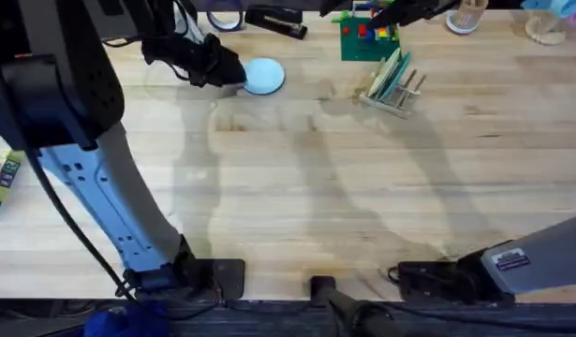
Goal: Pick up the plates from the table one by one and place each into a slot on the dish rack.
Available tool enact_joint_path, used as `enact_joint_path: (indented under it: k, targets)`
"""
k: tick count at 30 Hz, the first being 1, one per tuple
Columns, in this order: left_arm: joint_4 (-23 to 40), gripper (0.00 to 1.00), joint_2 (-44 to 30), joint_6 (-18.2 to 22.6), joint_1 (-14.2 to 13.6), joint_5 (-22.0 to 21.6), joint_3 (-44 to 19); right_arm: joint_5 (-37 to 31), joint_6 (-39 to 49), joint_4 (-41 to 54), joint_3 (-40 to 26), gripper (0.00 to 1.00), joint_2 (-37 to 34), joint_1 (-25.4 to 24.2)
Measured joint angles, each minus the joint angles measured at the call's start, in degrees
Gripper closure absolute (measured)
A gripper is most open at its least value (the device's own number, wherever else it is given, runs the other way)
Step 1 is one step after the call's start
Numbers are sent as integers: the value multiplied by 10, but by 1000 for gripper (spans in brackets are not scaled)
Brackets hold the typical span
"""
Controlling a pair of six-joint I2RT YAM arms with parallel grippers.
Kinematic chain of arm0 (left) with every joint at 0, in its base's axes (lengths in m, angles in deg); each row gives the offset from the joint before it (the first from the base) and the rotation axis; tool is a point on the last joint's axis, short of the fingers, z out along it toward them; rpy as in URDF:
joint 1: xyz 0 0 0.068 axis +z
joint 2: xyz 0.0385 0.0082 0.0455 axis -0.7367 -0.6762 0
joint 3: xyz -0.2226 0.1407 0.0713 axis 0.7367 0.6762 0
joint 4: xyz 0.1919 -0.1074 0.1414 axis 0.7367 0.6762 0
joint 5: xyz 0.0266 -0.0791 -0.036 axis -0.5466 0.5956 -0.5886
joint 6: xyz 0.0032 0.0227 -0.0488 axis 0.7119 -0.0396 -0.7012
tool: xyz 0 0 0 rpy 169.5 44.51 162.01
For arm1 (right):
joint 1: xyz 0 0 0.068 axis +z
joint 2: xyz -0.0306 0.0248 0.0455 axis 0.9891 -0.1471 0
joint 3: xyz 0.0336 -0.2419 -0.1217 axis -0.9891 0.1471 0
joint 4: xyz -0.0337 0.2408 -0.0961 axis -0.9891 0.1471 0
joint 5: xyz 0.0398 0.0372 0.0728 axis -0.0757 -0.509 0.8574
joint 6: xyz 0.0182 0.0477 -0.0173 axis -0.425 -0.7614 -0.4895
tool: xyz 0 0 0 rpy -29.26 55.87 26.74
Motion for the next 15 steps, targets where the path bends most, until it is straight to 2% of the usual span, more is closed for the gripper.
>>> enact_joint_path:
  k: [15]
  targets:
    - [-8,963,-1,3,0,0,0,0,0,0,0,7,0,0]
